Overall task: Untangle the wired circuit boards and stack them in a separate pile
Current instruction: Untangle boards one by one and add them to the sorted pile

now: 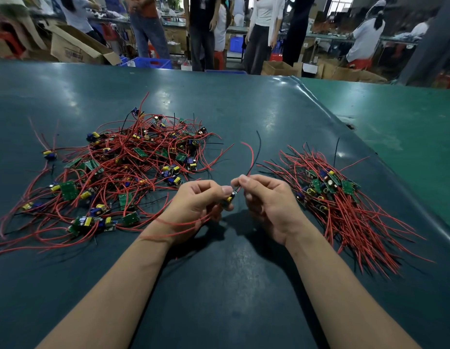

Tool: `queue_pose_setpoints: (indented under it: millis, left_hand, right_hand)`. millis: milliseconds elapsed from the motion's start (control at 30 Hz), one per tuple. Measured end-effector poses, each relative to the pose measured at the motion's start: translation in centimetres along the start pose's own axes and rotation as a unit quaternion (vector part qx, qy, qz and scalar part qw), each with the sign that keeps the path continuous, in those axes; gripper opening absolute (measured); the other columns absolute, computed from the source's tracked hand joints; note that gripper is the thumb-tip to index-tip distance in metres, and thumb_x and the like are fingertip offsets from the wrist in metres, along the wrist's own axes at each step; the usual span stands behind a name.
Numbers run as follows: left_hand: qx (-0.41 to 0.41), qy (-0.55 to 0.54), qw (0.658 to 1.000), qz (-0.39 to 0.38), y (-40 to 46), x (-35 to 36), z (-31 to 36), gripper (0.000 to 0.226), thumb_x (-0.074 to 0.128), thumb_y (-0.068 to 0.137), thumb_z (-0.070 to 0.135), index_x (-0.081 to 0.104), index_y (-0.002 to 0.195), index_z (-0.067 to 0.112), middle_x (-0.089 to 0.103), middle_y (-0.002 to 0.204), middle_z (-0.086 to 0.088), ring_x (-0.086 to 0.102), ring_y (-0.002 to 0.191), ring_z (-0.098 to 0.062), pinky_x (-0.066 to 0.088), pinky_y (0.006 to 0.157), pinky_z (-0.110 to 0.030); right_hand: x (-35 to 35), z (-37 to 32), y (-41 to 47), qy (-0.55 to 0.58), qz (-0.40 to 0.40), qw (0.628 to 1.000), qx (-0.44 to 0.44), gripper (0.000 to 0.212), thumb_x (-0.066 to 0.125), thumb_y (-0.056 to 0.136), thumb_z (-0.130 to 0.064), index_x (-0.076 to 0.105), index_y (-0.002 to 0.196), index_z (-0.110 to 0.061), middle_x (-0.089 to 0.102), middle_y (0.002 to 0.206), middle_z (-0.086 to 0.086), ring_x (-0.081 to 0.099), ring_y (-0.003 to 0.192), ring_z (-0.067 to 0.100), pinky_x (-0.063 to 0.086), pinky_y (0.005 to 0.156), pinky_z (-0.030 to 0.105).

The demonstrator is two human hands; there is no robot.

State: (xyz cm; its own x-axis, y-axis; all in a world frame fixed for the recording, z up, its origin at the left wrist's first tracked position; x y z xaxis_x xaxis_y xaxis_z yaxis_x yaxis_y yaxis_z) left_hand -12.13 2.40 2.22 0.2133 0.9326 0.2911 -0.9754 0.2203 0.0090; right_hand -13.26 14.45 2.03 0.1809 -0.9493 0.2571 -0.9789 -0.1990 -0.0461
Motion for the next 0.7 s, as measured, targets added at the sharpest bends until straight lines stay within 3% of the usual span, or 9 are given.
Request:
queue_pose_setpoints:
  millis: [67,300,433,600,700]
  left_hand:
    - [-0.004,0.011,1.0,-0.01,0.0,0.0,-0.1,0.026,0.076,0.072,0.013,0.063,0.05,0.018,0.06,0.053,-0.001,0.054,0.053,-0.019,0.039,0.042,-0.019]
    - [-0.013,0.019,0.998,-0.057,-0.2,0.7,-0.5,0.024,0.066,0.073,0.011,0.058,0.051,0.016,0.05,0.05,-0.006,0.061,0.048,-0.018,0.039,0.045,-0.018]
    - [-0.022,0.031,0.995,-0.09,-0.5,1.4,-0.4,0.023,0.073,0.067,0.013,0.06,0.05,0.018,0.055,0.05,-0.001,0.061,0.047,-0.013,0.038,0.05,-0.023]
    - [-0.034,0.034,0.991,-0.121,-0.8,1.8,-0.6,0.02,0.08,0.059,0.029,0.065,0.054,0.018,0.058,0.053,-0.002,0.061,0.05,-0.012,0.032,0.059,-0.03]
    - [-0.052,-0.102,0.985,-0.132,-1.1,1.8,-0.4,0.035,0.093,0.049,0.04,0.074,0.068,0.017,0.062,0.06,0.001,0.058,0.056,-0.01,0.044,0.053,-0.022]
  right_hand:
    - [-0.8,-0.4,0.2,0.009,0.04,0.999,-0.023,0.019,0.065,0.091,-0.018,0.077,0.076,-0.014,0.047,0.051,-0.005,0.031,0.038,0.004,0.022,0.035,0.013]
    - [-4.8,-1.4,0.5,0.104,0.197,0.971,-0.091,0.017,0.064,0.092,-0.006,0.068,0.076,-0.003,0.06,0.058,-0.001,0.034,0.035,0.003,0.025,0.033,0.015]
    - [-5.7,-1.8,0.1,0.098,0.241,0.958,-0.124,0.015,0.065,0.09,-0.003,0.067,0.076,-0.003,0.054,0.051,-0.003,0.034,0.035,0.005,0.024,0.035,0.015]
    - [-6.2,-3.0,-0.4,0.044,0.267,0.947,-0.175,0.014,0.061,0.094,-0.004,0.065,0.082,-0.009,0.047,0.047,-0.005,0.034,0.033,0.007,0.026,0.034,0.015]
    - [-6.9,-2.8,-0.2,0.054,0.28,0.945,-0.16,0.014,0.048,0.102,-0.01,0.059,0.095,-0.014,0.052,0.059,0.002,0.039,0.032,0.009,0.031,0.033,0.016]
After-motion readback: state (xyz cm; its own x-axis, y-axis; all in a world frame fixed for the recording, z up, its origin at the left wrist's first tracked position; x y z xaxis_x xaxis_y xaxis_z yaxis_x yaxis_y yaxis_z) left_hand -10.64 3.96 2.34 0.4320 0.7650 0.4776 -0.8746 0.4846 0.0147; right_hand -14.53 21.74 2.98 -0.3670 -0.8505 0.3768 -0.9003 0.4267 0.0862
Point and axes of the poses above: each hand's wrist, its own y-axis towards the middle knuckle, its own x-axis out of the palm, z = x × y, the point moved 10 cm from there along y, towards the middle knuckle
